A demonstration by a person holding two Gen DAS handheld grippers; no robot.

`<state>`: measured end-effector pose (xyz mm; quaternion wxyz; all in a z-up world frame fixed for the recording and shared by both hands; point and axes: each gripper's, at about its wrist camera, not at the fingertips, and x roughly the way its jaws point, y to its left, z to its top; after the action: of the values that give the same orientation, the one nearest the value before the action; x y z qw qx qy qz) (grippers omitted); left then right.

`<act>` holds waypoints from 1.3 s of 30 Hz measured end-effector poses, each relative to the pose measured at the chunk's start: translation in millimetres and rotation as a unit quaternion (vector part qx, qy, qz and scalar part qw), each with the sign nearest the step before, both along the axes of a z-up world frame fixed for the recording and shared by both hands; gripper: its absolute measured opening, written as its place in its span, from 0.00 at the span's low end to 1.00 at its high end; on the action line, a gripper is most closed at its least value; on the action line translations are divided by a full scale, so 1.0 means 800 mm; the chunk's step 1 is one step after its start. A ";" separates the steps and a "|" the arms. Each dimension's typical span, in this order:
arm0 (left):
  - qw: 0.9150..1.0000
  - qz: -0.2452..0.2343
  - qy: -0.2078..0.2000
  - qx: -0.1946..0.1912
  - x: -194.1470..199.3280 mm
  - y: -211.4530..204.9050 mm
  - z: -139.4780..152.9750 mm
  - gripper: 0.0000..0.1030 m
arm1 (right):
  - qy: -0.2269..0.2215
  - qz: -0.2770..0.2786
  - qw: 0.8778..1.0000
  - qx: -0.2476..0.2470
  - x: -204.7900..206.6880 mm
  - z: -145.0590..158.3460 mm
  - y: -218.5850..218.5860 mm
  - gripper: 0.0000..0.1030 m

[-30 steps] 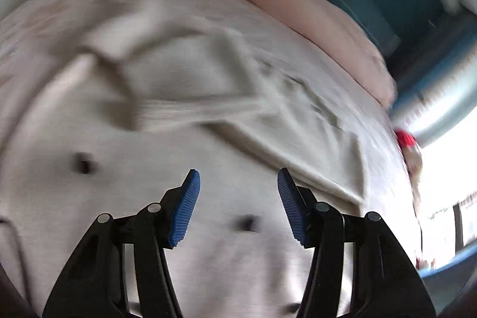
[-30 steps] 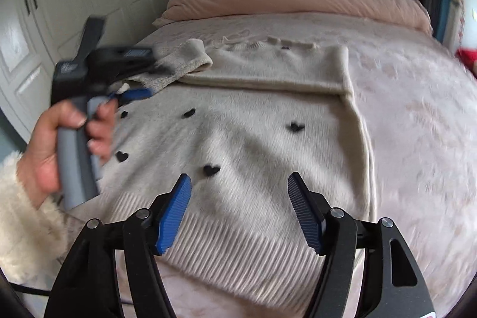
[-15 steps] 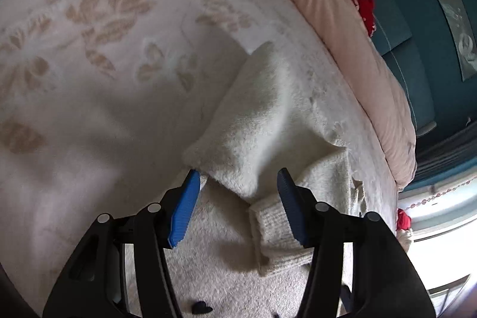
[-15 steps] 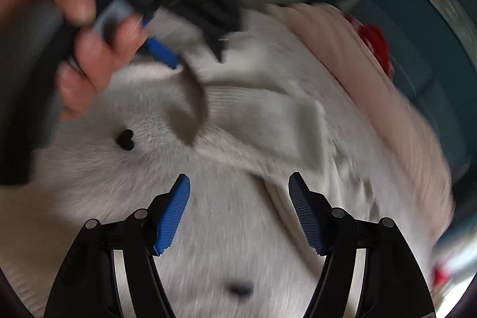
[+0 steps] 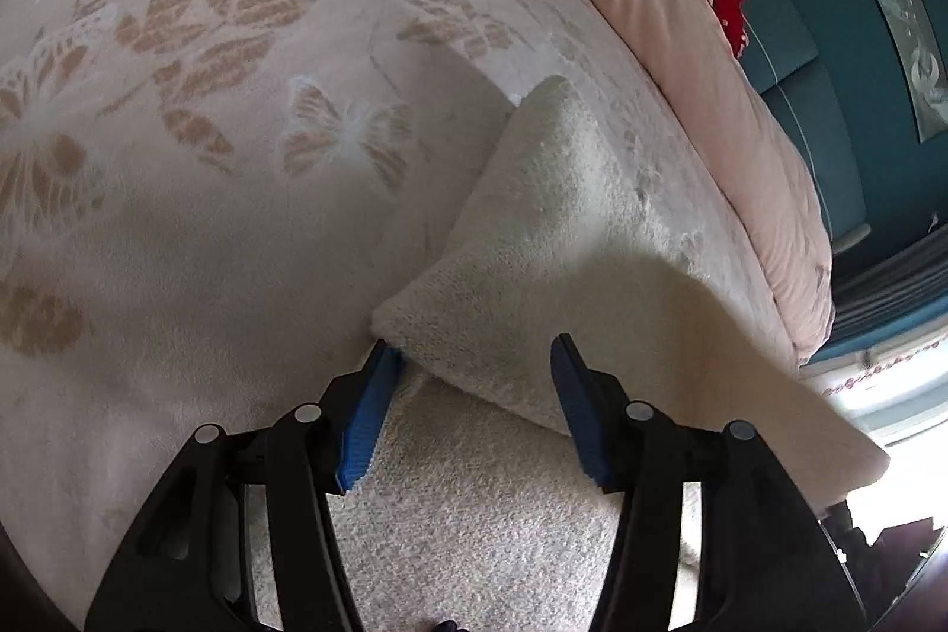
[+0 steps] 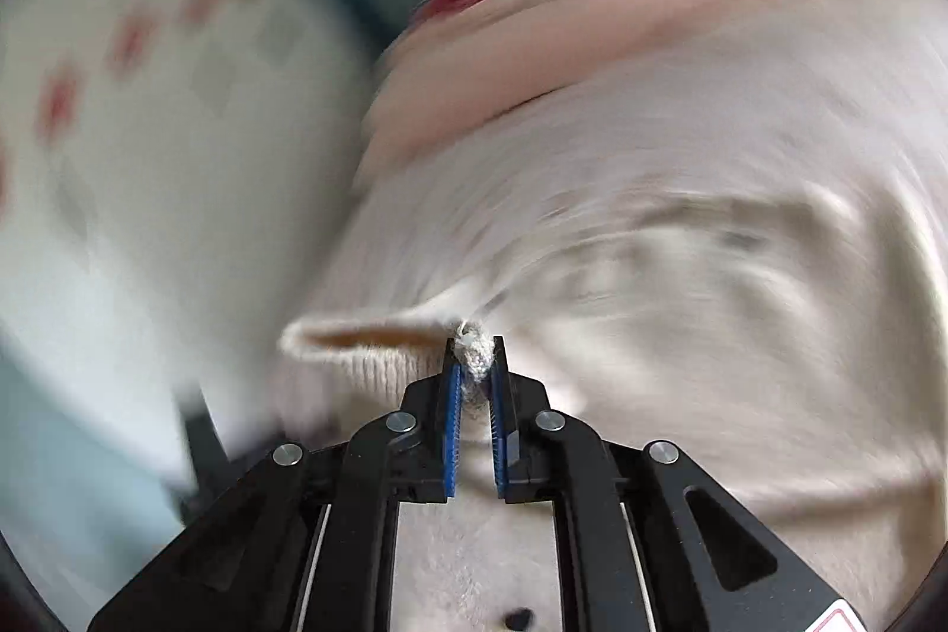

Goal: Fold small clothes

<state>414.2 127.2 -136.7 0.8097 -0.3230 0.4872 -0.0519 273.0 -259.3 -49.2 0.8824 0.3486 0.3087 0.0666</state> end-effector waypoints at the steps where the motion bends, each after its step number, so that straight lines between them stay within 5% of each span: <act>1: 1.000 -0.001 0.001 0.005 0.000 -0.002 0.000 0.50 | 0.011 -0.036 0.999 0.029 -0.011 -0.011 -0.037 0.08; 4: 1.000 -0.002 0.013 0.008 0.002 -0.011 0.004 0.50 | 0.071 -0.090 0.990 0.077 -0.022 -0.061 -0.109 0.08; 8: 0.999 0.011 0.035 -0.004 0.004 -0.022 0.007 0.53 | 0.142 -0.081 0.985 0.051 -0.004 -0.103 -0.119 0.16; 9: 0.999 0.017 0.039 -0.008 0.006 -0.023 0.008 0.55 | 0.143 -0.074 0.986 0.052 -0.002 -0.106 -0.116 0.19; 11: 0.998 0.025 0.048 -0.010 0.008 -0.024 0.009 0.55 | 0.132 -0.074 0.987 0.055 -0.005 -0.102 -0.109 0.49; 13: 0.998 0.036 0.054 -0.024 0.007 -0.021 0.008 0.54 | 0.115 -0.078 0.989 0.059 -0.012 -0.098 -0.103 0.65; 17: 0.997 0.031 0.060 -0.021 0.004 -0.025 0.008 0.35 | 0.113 -0.068 0.988 0.076 -0.019 -0.102 -0.098 0.67; 20: 0.996 0.032 0.071 -0.032 0.003 -0.027 0.002 0.33 | 0.080 -0.079 0.988 0.108 -0.036 -0.102 -0.102 0.70; 22: 0.997 0.028 0.072 -0.023 0.004 -0.029 -0.002 0.27 | 0.098 -0.076 0.989 0.085 -0.028 -0.105 -0.098 0.70; 23: 0.997 0.027 0.073 -0.021 0.004 -0.030 -0.004 0.26 | 0.111 -0.073 0.989 0.061 -0.019 -0.108 -0.094 0.61; 24: 0.997 0.027 0.073 -0.022 0.004 -0.031 -0.005 0.23 | 0.112 -0.069 0.990 0.041 -0.017 -0.107 -0.091 0.47; 25: 0.997 0.026 0.071 -0.022 0.003 -0.033 -0.005 0.17 | 0.114 -0.064 0.991 0.015 -0.009 -0.103 -0.089 0.08; 32: 1.000 -0.002 0.004 -0.014 0.003 -0.047 0.032 0.10 | -0.001 -0.075 0.995 -0.065 -0.025 0.008 -0.107 0.09; 34: 0.999 -0.010 0.030 -0.006 0.010 -0.058 0.010 0.11 | 0.041 -0.075 0.992 -0.094 -0.012 -0.017 -0.121 0.10; 37: 0.999 0.004 0.036 0.019 0.007 -0.061 -0.015 0.11 | 0.170 -0.050 0.980 -0.089 0.011 -0.107 -0.140 0.11; 39: 1.000 0.015 0.020 0.013 -0.003 -0.055 -0.010 0.12 | 0.128 -0.067 0.986 -0.084 -0.018 -0.096 -0.142 0.15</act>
<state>411.7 83.1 -144.9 0.8046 -0.3208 0.4990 -0.0268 258.8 -373.0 -126.3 0.8642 0.2990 0.3995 -0.0640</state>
